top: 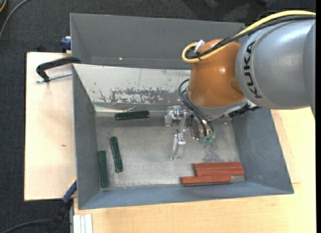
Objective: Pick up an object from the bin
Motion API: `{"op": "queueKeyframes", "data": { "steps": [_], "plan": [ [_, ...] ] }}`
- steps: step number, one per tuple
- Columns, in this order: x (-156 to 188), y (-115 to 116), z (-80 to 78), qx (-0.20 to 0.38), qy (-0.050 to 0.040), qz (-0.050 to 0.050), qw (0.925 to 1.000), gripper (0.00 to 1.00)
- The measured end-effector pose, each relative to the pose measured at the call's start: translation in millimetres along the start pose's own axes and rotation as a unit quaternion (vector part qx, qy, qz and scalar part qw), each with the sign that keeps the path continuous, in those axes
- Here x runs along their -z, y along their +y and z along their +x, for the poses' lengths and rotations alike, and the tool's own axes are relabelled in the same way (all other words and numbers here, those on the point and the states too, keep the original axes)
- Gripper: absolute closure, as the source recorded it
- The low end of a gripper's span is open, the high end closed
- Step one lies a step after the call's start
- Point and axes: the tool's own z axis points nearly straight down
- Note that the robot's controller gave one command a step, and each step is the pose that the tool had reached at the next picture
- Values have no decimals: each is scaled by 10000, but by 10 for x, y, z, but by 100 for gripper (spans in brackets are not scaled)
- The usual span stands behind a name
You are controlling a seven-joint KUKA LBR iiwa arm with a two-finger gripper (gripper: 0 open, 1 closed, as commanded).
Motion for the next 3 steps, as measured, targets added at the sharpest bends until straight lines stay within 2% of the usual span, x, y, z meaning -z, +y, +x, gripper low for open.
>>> {"op": "queueKeyframes", "data": {
  "steps": [1, 2, 3],
  "plan": [
    [-757, 1030, -626, 1565, -40, -8, 9877, 0],
    [-742, 1517, 48, 722, 8, 2, 9974, 0],
    [-731, 1602, 477, 2262, -1, 3, 9741, 0]
  ]
}}
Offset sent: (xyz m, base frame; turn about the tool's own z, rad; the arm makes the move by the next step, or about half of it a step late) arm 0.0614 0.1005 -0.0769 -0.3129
